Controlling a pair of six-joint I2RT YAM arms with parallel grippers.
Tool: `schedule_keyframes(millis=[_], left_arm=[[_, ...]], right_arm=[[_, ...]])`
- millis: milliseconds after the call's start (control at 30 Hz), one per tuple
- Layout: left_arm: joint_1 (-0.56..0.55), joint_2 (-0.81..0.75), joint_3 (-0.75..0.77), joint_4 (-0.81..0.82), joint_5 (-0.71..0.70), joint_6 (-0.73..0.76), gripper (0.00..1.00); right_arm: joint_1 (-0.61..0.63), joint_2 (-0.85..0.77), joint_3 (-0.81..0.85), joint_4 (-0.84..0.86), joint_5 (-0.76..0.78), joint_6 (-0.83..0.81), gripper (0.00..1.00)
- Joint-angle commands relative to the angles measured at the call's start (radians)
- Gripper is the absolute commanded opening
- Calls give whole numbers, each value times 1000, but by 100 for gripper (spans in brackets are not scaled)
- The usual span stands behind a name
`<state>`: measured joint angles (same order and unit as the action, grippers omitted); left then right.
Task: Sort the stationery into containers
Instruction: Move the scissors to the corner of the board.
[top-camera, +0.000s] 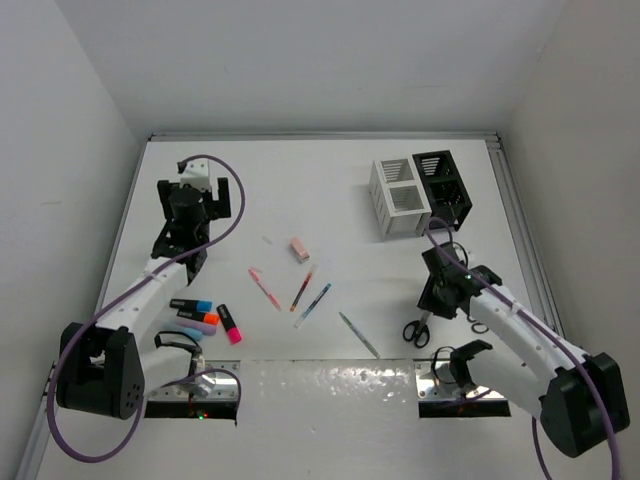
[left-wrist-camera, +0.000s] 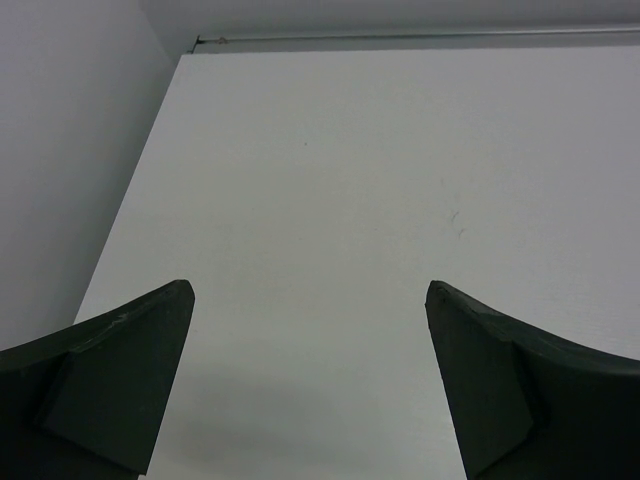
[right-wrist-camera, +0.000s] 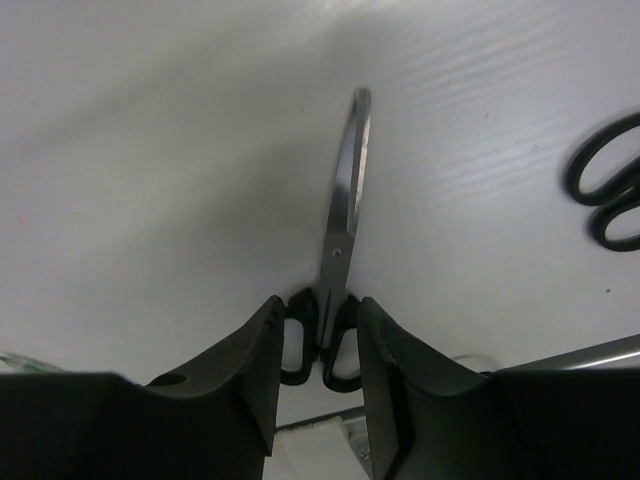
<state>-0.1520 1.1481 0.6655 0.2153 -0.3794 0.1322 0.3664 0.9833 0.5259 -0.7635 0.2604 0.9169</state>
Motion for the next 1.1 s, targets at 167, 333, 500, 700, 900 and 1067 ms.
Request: schedule_keyframes(millis=[167, 333, 500, 700, 900, 1067], left_arm=[[-17, 13, -12, 105, 8, -23, 100], [-23, 10, -17, 111, 5, -17, 100], [-38, -2, -23, 113, -9, -9, 100], [-46, -4, -26, 101, -21, -9, 100], [-58, -7, -30, 104, -23, -11, 100], [-63, -7, -30, 104, -19, -16, 100]], right_arm=[[140, -3, -30, 40, -56, -65, 35], [170, 80, -1, -17, -56, -107, 35], [207, 95, -47, 84, -131, -89, 28], [226, 103, -35, 35, -54, -55, 24], [203, 31, -96, -42, -21, 89, 26], [167, -6, -129, -49, -29, 126, 25]])
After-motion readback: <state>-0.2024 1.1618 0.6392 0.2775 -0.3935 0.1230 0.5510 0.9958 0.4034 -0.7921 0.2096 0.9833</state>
